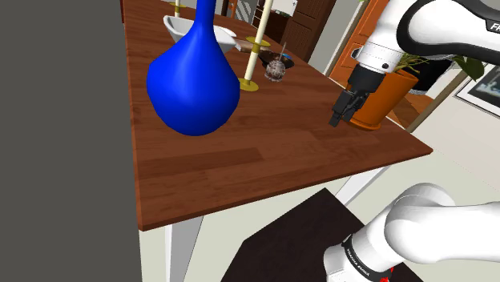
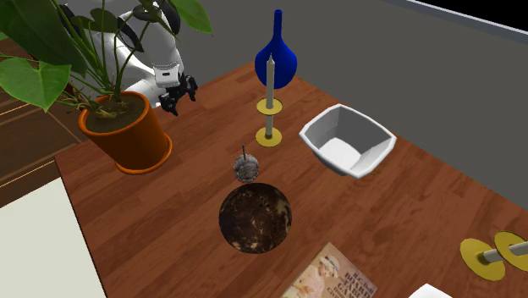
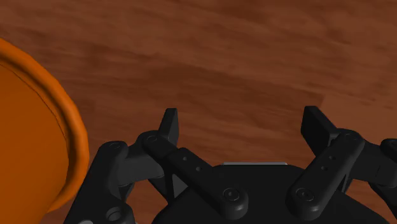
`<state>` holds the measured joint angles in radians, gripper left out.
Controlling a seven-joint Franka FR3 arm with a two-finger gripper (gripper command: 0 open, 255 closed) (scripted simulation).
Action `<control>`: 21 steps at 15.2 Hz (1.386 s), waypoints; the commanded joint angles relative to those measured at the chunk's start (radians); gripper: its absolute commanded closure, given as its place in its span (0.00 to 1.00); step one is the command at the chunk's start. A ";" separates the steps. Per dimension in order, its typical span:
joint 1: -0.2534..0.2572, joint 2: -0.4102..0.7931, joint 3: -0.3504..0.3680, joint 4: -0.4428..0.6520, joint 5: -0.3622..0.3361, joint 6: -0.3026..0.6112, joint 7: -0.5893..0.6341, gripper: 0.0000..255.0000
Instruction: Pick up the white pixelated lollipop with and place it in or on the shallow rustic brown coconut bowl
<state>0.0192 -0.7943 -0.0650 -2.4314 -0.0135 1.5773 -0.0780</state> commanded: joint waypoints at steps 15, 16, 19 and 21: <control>-0.114 0.168 0.132 -0.167 -0.077 0.911 0.292 0.00; -0.134 0.192 0.148 -0.165 -0.093 0.974 0.321 0.00; -0.217 0.266 0.212 -0.149 -0.157 1.154 0.427 0.00; -0.301 0.315 0.276 -0.128 -0.217 1.265 0.516 0.00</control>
<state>-0.2396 -0.5087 0.1805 -2.5697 -0.1989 2.7739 0.3907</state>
